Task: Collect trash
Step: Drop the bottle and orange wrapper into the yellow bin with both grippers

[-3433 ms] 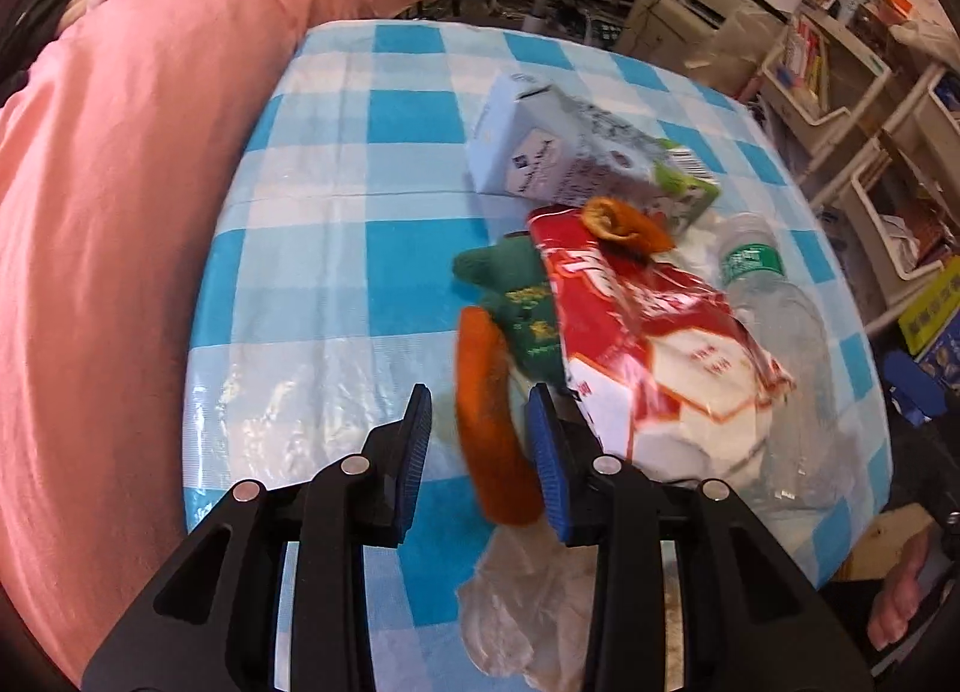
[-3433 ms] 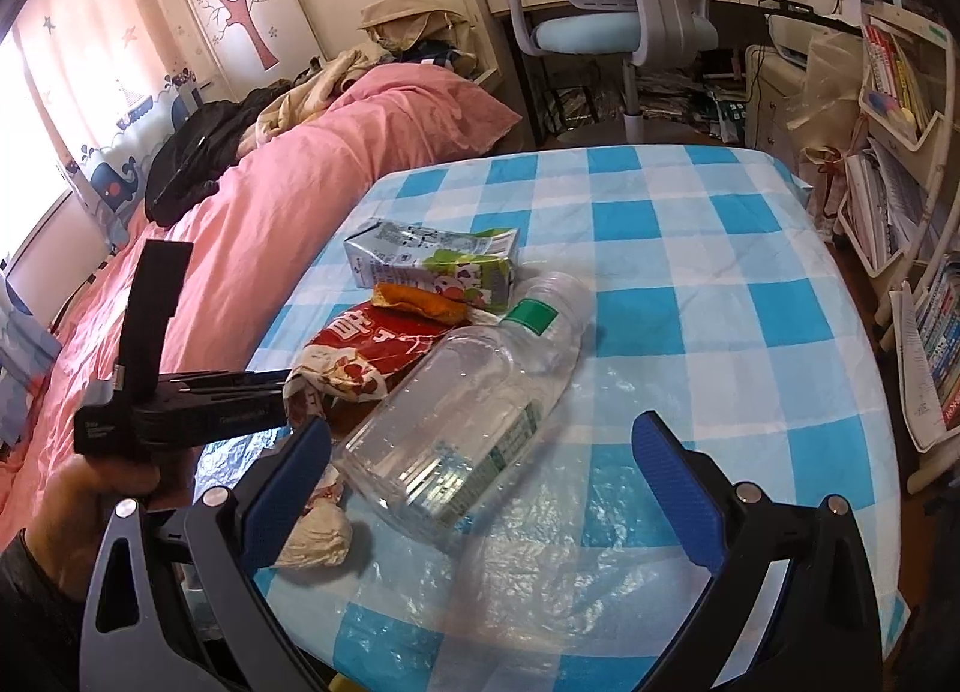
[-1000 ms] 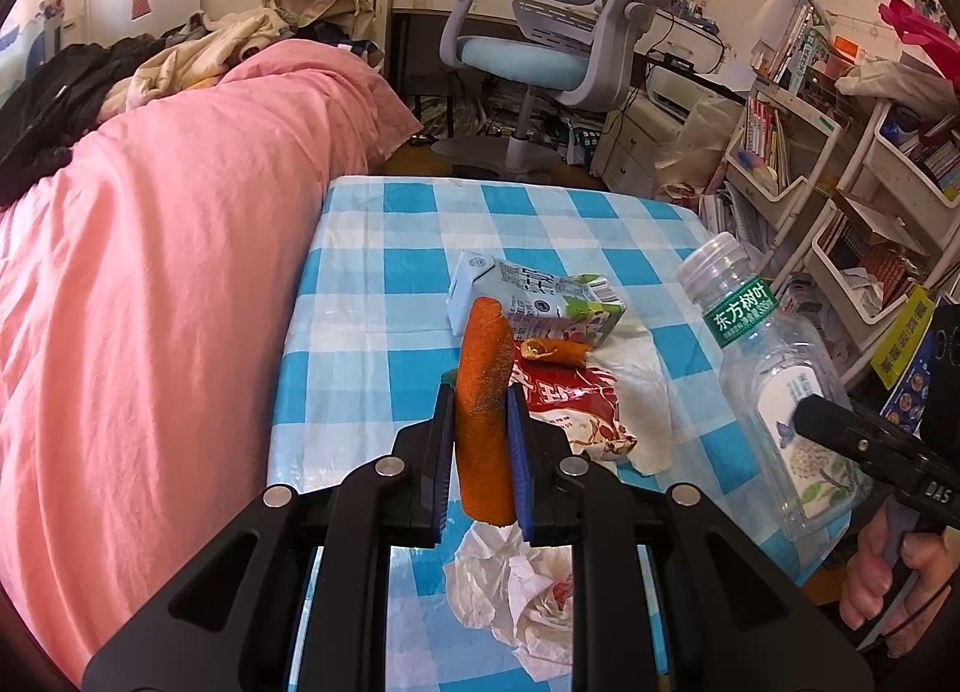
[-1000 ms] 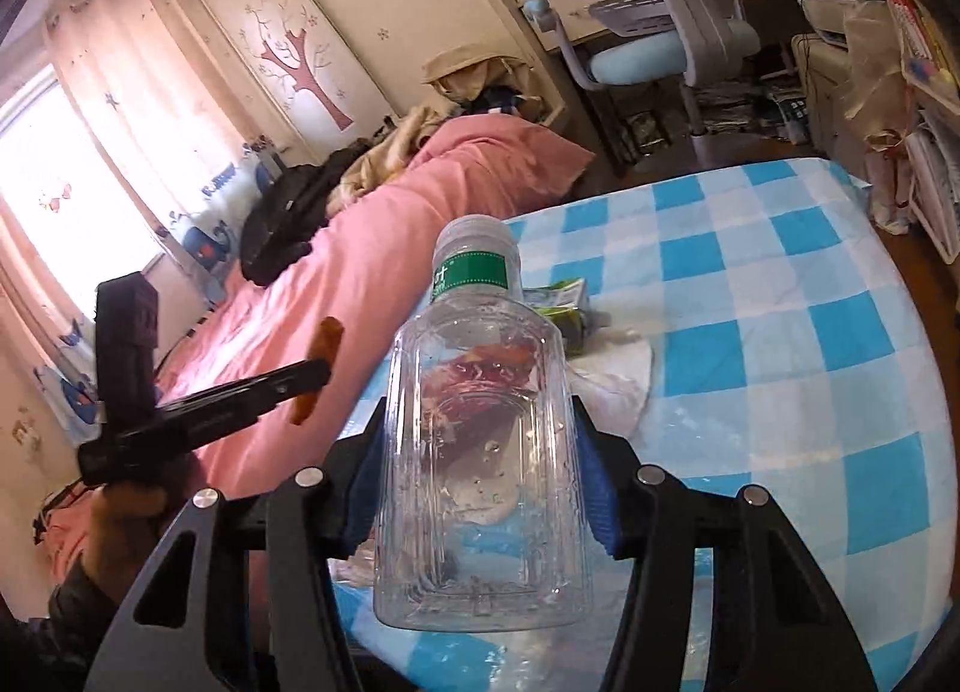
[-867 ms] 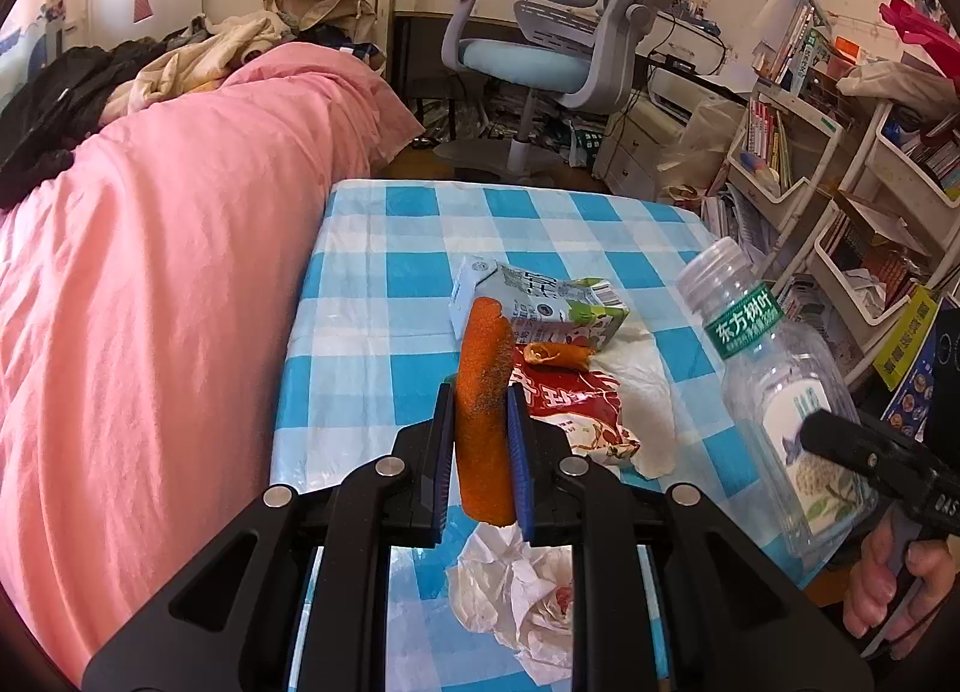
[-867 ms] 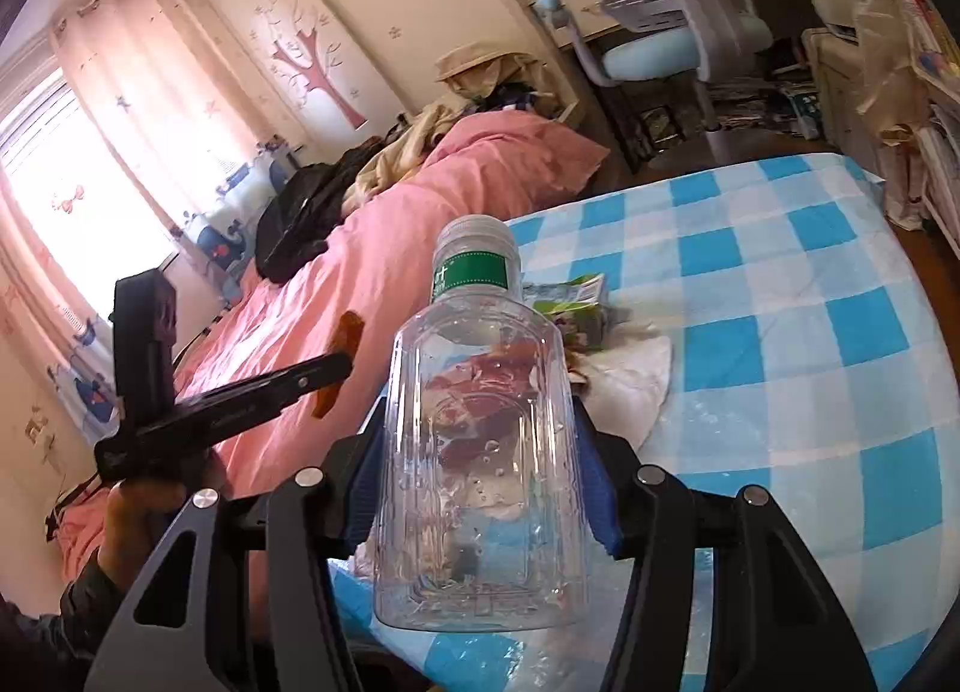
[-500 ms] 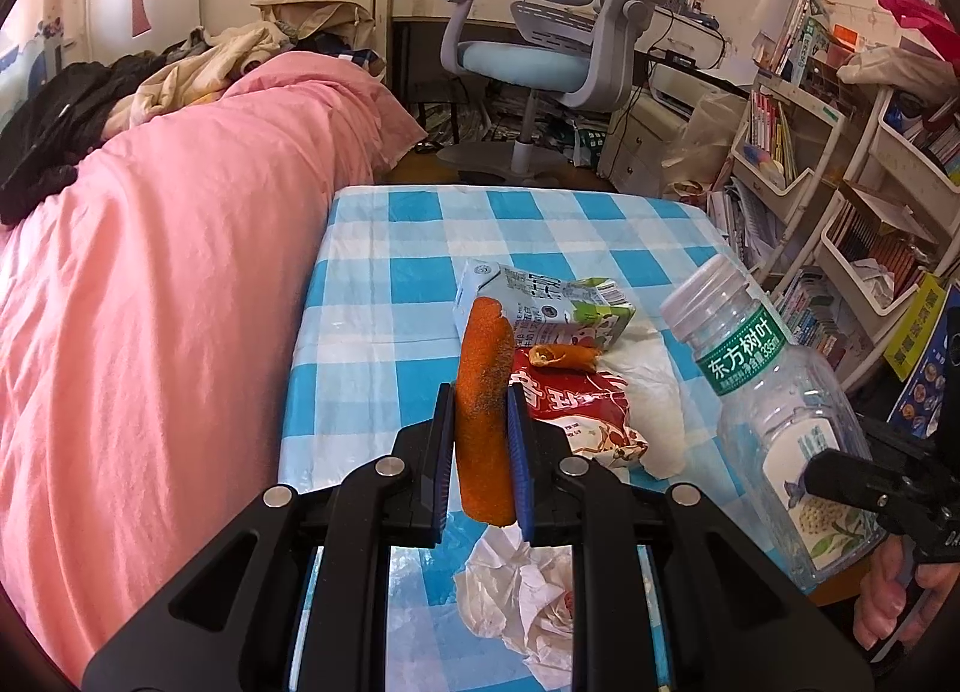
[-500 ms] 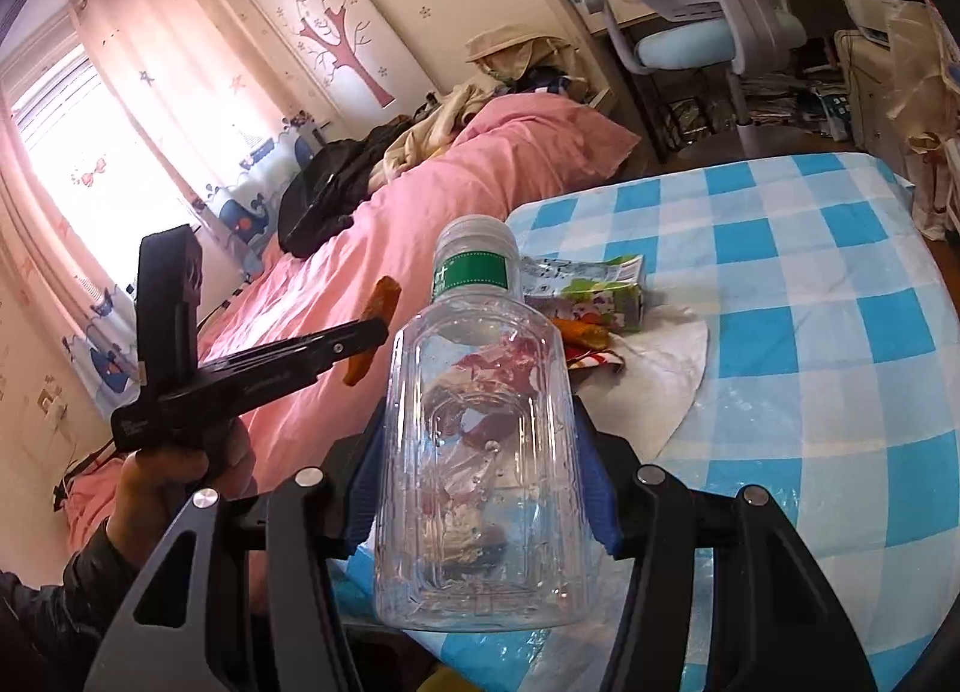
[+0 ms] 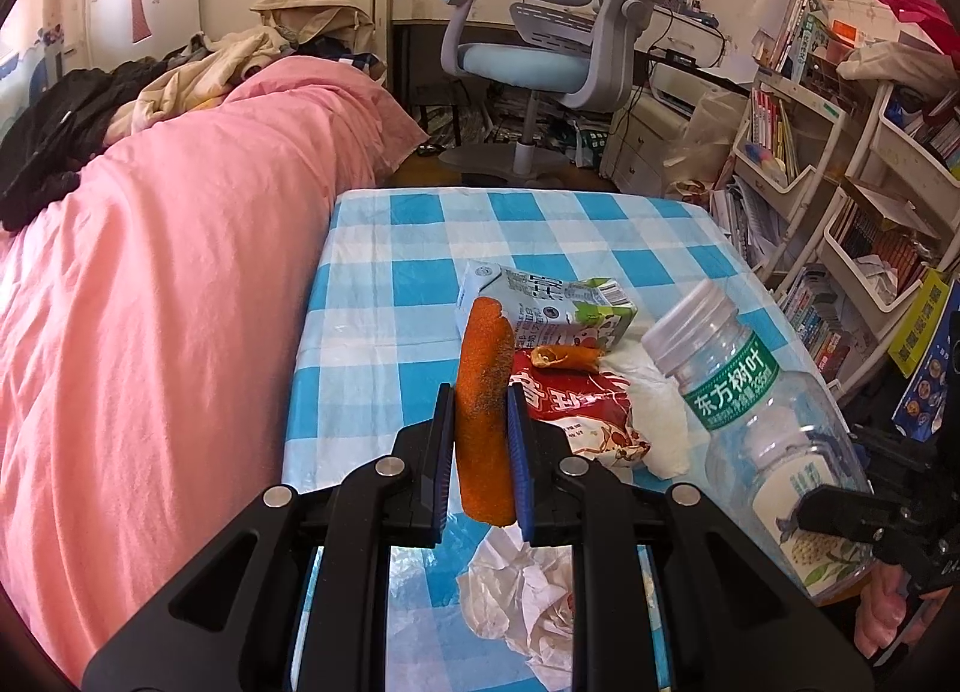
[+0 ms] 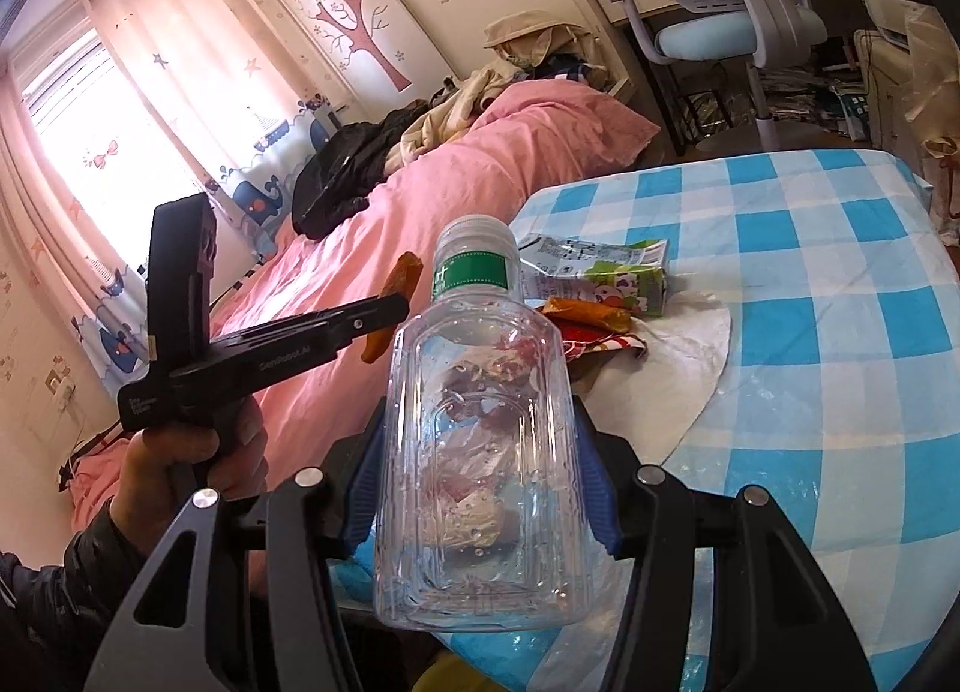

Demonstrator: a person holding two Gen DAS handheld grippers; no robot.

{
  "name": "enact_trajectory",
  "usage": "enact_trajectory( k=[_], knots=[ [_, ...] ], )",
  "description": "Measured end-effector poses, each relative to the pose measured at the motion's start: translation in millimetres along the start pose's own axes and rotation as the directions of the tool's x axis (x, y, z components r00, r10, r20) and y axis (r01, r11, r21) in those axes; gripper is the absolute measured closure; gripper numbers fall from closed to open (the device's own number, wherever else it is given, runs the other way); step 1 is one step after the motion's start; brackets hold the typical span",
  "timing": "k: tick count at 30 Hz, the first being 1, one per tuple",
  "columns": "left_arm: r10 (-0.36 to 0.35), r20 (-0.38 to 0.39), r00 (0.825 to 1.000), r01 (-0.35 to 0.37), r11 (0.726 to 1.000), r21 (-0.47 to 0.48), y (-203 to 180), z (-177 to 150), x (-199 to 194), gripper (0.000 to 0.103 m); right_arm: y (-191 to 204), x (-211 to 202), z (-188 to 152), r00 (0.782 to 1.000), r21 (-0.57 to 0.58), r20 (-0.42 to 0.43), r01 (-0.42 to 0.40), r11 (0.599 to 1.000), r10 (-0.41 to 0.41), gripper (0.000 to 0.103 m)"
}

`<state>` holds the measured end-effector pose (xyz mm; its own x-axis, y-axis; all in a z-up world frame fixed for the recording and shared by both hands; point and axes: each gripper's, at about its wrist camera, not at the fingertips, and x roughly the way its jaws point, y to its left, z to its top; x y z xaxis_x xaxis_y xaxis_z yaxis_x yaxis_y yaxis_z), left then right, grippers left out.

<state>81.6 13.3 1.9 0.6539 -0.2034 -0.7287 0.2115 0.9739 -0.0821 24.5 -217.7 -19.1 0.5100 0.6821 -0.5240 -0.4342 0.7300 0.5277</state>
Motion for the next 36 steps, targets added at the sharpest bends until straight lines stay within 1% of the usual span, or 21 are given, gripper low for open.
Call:
enact_trajectory(
  k=[7,11,14,16,18,19,20,23,24,26,27,28,31,33,34,35,36],
  knots=[
    [0.01,0.013,1.0,-0.009,1.0,-0.011,3,1,-3,0.088,11,4,-4,0.998,-0.047,-0.039,-0.044,0.998,0.042,0.048],
    [0.024,0.03,0.999,-0.023,0.999,-0.034,11,4,-7,0.088,22,13,-10,0.991,-0.098,-0.103,-0.09,0.991,0.08,0.048],
    [0.034,0.042,0.999,-0.032,0.998,-0.052,17,6,-11,0.088,34,20,-18,0.98,-0.161,-0.17,-0.132,0.978,0.105,0.048],
    [0.039,0.056,0.998,-0.036,0.997,-0.064,22,9,-16,0.088,42,24,-26,0.966,-0.189,-0.223,-0.174,0.967,0.13,0.048],
    [0.036,0.066,0.997,-0.031,0.997,-0.074,25,10,-23,0.088,48,26,-35,0.947,-0.199,-0.274,-0.224,0.954,0.165,0.048],
    [0.03,0.073,0.997,-0.025,0.997,-0.078,26,10,-27,0.088,53,26,-42,0.932,-0.209,-0.315,-0.256,0.944,0.183,0.048],
    [0.025,0.081,0.996,-0.018,0.996,-0.083,27,9,-32,0.088,55,27,-46,0.922,-0.215,-0.34,-0.271,0.938,0.188,0.048],
    [0.019,0.097,0.995,-0.011,0.997,-0.083,26,2,-46,0.088,69,28,-69,0.88,-0.244,-0.436,-0.319,0.916,0.191,0.048],
    [0.018,0.097,0.995,-0.011,0.997,-0.081,24,-2,-48,0.088,75,27,-81,0.862,-0.251,-0.47,-0.337,0.907,0.191,0.048],
    [0.015,0.082,0.997,-0.009,0.997,-0.079,20,-18,-53,0.088,84,26,-99,0.839,-0.262,-0.511,-0.359,0.896,0.186,0.048],
    [0.012,0.064,0.998,-0.007,0.997,-0.074,17,-29,-54,0.088,89,26,-108,0.828,-0.271,-0.532,-0.365,0.891,0.178,0.048],
    [0.011,0.049,0.999,-0.008,0.997,-0.071,14,-38,-54,0.088,97,27,-124,0.809,-0.289,-0.567,-0.373,0.882,0.156,0.048],
    [0.001,-0.023,1.0,-0.002,0.999,-0.051,0,-75,-54,0.088,108,31,-152,0.785,-0.332,-0.613,-0.361,0.871,0.091,0.048],
    [-0.012,-0.047,0.999,0.01,0.999,-0.04,-7,-93,-57,0.088,112,36,-168,0.764,-0.357,-0.644,-0.351,0.866,0.044,0.047],
    [-0.019,-0.063,0.998,0.017,0.999,-0.032,-13,-105,-60,0.088,113,37,-175,0.76,-0.372,-0.65,-0.336,0.865,0.015,0.045],
    [-0.02,-0.073,0.997,0.018,0.999,-0.028,-16,-112,-61,0.088,112,37,-176,0.76,-0.372,-0.65,-0.327,0.868,0.007,0.039],
    [-0.025,-0.089,0.996,0.023,0.999,-0.024,-20,-123,-63,0.088,110,36,-176,0.76,-0.366,-0.649,-0.322,0.873,0.008,0.037]
  ],
)
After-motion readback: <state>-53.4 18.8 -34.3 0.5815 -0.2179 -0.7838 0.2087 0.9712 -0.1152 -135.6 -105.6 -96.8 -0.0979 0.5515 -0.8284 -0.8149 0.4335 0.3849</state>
